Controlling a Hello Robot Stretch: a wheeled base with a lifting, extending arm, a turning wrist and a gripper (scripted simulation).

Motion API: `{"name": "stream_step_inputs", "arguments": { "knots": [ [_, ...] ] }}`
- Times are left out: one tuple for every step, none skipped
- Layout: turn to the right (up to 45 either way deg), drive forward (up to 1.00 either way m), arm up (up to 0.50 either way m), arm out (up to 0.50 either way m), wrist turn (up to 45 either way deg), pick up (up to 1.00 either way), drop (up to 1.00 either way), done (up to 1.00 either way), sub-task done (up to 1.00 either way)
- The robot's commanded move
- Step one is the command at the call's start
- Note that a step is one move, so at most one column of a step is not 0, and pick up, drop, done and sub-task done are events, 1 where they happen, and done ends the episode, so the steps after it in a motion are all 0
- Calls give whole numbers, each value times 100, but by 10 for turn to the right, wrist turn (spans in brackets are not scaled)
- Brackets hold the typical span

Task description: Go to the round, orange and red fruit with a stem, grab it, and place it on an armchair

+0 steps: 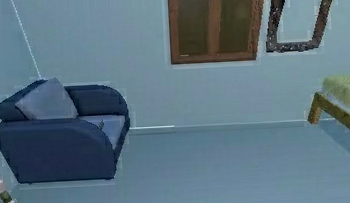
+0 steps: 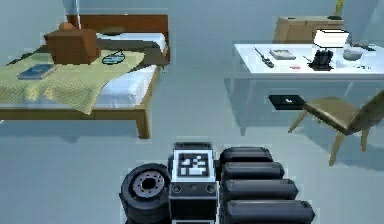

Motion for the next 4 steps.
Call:
{"name": "stream_step_inputs", "arguments": {
  "knots": [
    [0,100,0,0,0,0,0,0,0],
    [0,55,0,0,0,0,0,0,0],
    [210,0,0,0,0,0,0,0,0],
    [-240,0,0,0,0,0,0,0,0]
  ]
}}
